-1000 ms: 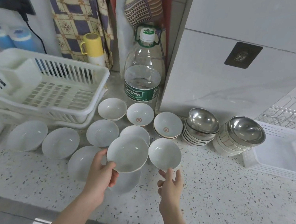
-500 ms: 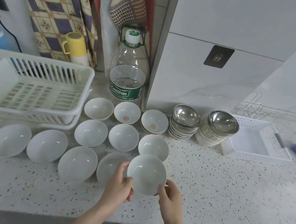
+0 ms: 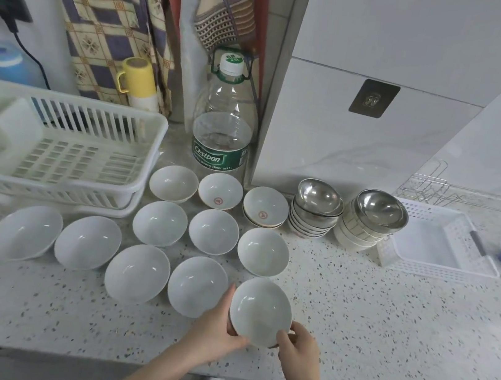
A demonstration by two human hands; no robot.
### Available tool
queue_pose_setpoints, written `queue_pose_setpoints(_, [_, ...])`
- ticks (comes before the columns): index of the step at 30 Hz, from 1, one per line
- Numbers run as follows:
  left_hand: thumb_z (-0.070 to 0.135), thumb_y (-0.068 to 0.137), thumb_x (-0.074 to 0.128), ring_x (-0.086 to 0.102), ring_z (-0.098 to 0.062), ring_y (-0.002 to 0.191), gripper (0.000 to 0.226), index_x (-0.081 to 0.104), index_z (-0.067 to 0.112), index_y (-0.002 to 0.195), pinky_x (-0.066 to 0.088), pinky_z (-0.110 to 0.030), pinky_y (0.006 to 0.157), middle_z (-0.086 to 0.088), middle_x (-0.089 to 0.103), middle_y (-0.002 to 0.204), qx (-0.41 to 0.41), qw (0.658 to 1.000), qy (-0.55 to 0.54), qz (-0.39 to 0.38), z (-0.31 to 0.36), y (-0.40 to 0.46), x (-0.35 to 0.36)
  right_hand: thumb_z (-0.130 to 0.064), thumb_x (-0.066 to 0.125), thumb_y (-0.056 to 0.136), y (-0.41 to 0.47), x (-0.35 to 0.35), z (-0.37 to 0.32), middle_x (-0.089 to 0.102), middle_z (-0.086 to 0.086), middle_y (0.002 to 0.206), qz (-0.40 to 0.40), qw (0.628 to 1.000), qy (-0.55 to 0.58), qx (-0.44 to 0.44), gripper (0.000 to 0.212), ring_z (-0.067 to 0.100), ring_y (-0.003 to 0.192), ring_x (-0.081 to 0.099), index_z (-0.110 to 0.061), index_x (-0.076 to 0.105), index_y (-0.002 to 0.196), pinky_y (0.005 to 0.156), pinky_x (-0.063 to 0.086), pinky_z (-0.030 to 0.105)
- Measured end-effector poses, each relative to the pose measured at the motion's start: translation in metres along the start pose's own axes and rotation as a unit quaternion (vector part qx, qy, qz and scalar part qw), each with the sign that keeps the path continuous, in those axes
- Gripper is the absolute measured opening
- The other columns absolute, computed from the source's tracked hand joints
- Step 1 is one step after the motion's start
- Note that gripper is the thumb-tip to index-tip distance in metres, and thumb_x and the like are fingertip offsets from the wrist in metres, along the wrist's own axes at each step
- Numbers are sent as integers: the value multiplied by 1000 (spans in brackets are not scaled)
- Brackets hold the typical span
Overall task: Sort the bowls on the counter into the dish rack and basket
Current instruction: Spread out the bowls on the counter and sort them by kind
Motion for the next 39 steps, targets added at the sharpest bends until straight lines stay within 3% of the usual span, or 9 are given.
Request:
queue_pose_setpoints(2, [57, 56, 64, 54, 24, 70, 86, 7, 72, 118, 39, 2, 59, 42, 58, 73, 6, 1000, 16, -13, 0, 1, 0, -11, 53, 87, 2, 0, 0, 63, -2, 55, -11, 1000, -7, 7, 12, 2, 38, 40, -14, 64, 91, 46, 32, 22])
queue_pose_setpoints(6, [48, 65, 65, 55, 22, 68, 84, 7, 75, 120, 39, 0, 56, 52, 51, 71, 14, 998, 48, -27, -1, 5, -1, -13, 53, 87, 7, 1, -2, 72, 3, 67, -25, 999, -11, 19, 15, 0, 40, 45, -16, 64, 96, 44, 35, 17])
queue_pose_setpoints(14, [44, 73, 66, 57, 7, 61, 97, 0, 61, 141, 42, -8, 55, 21, 57, 64, -29, 992, 120, -26, -14, 14, -3, -11, 53, 87, 10, 7, 1, 74, 6, 68, -35, 998, 34, 41, 20, 9, 45, 44, -16, 66, 101, 50, 36, 27])
queue_pose_setpoints(21, [50, 86, 62, 63, -17, 92, 103, -18, 44, 151, 53, -30, 77, 2, 60, 103, -65, 978, 196, -26, -17, 15, -5, -12, 56, 92, 8, 3, -1, 74, 8, 70, -59, 993, 85, 53, 18, 8, 42, 41, -15, 67, 106, 45, 35, 21])
queue_pose_setpoints(26, [45, 89, 56, 70, -18, 86, 97, -16, 35, 154, 58, -32, 74, -1, 68, 98, -78, 976, 199, -39, -10, 17, -9, -19, 56, 95, 7, 3, -1, 75, 7, 72, -67, 992, 93, 60, 16, 12, 44, 38, -20, 66, 107, 42, 33, 20])
queue_pose_setpoints(32, [43, 93, 53, 66, 0, 73, 87, -5, 28, 156, 43, -14, 58, 3, 75, 80, -69, 993, 94, 31, 16, 45, -43, -39, 57, 93, 17, -7, -3, 76, -3, 79, -81, 995, -15, 53, 22, -2, 43, 47, -27, 64, 111, 56, 41, 22])
queue_pose_setpoints(34, [42, 95, 52, 63, 1, 81, 81, 3, 25, 157, 43, -14, 65, 4, 74, 82, -64, 993, 77, 67, 24, 61, -55, -44, 56, 93, 25, -17, -8, 75, -5, 77, -41, 998, -37, 43, 26, -5, 50, 54, -27, 65, 110, 57, 42, 21])
queue_pose_setpoints(37, [40, 97, 48, 64, -19, 103, 68, 17, 21, 155, 48, -35, 91, -3, 74, 104, -76, 987, 91, 108, 34, 89, -69, -38, 53, 96, 42, -36, -23, 73, -8, 77, 45, 998, -46, 28, 28, 3, 72, 63, -20, 65, 113, 57, 43, 21])
queue_pose_setpoints(39, [41, 98, 46, 60, -27, 116, 62, 28, 19, 152, 45, -40, 101, -10, 70, 119, -81, 983, 112, 119, 38, 104, -78, -32, 53, 97, 51, -46, -39, 73, -11, 77, 83, 996, -40, 16, 24, 7, 65, 60, -18, 65, 112, 52, 44, 20])
Point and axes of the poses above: each hand's wrist, its own y-axis towards the middle knuckle, its own x-axis out of the palm, z = x × y, the point moved 2 cm from there along y, towards the middle knuckle
